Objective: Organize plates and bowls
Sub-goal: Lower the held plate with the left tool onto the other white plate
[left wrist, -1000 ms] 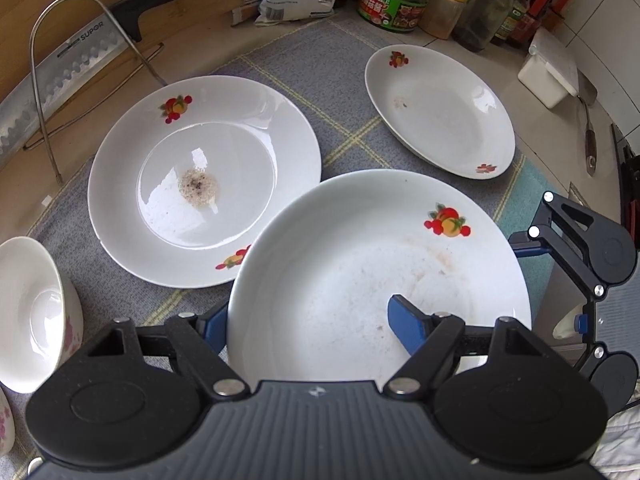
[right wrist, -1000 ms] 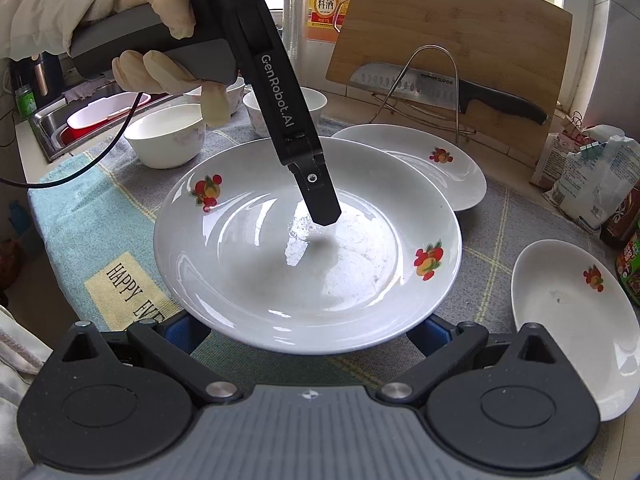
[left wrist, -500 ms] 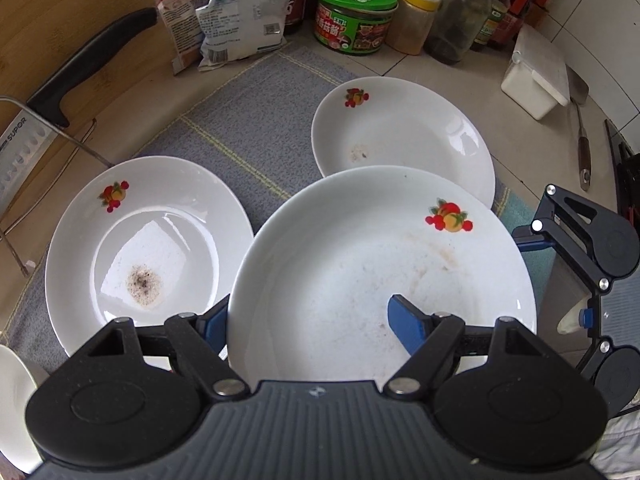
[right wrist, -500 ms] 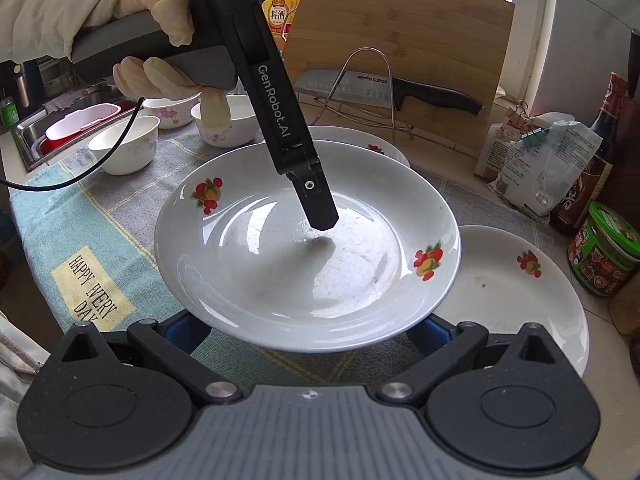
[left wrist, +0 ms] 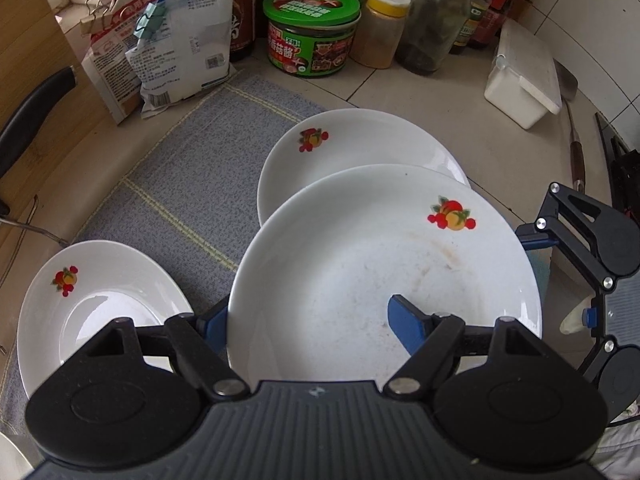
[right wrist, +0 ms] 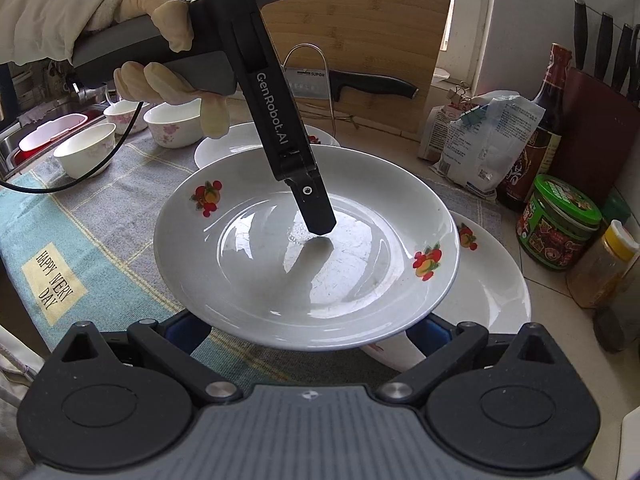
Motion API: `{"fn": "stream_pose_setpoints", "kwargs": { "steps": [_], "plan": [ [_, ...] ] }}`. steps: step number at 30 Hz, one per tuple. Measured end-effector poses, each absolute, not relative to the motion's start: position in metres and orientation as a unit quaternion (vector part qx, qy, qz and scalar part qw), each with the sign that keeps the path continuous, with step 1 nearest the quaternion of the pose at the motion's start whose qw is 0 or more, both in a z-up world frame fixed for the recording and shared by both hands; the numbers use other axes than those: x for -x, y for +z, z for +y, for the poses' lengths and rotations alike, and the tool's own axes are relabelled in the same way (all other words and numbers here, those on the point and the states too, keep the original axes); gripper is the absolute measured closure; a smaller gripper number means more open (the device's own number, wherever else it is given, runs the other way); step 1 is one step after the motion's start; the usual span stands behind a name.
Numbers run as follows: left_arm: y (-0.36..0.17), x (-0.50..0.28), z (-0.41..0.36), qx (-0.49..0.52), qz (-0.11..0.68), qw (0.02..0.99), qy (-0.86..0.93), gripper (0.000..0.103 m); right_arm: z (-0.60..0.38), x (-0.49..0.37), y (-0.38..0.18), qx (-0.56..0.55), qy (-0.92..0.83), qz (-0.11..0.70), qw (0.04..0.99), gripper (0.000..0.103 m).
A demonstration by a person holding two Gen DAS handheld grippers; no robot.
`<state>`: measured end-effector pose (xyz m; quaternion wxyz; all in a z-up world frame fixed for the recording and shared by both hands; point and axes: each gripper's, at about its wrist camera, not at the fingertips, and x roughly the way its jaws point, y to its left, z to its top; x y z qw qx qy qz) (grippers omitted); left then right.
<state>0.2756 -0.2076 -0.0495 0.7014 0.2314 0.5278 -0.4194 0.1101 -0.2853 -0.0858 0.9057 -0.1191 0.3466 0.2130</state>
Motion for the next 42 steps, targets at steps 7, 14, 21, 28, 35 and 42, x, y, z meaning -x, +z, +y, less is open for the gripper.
{"fn": "stream_pose_setpoints", "kwargs": {
  "steps": [7,14,21,28,35,42],
  "plan": [
    [-0.054,-0.285,-0.232,-0.241,0.522,0.693,-0.435,0.024,-0.303,-0.116,-0.089,0.107,0.192,0.351,0.91,0.0],
    [-0.062,-0.291,-0.254,-0.251,0.519,0.684,-0.446,0.024,-0.315,-0.121,-0.092,0.096,0.174,0.355,0.914,0.0],
    [-0.069,-0.295,-0.272,-0.253,0.52,0.676,-0.456,0.024,-0.324,-0.122,-0.095,0.086,0.157,0.36,0.915,0.0],
    [-0.077,-0.299,-0.287,-0.258,0.523,0.666,-0.465,0.024,-0.334,-0.124,-0.099,0.078,0.142,0.367,0.916,0.0],
    [-0.082,-0.303,-0.296,-0.258,0.528,0.66,-0.468,0.024,-0.339,-0.125,-0.101,0.071,0.129,0.372,0.917,0.0],
    [-0.09,-0.308,-0.298,-0.261,0.535,0.657,-0.463,0.024,-0.342,-0.124,-0.101,0.064,0.123,0.372,0.918,0.0]
  ]
}}
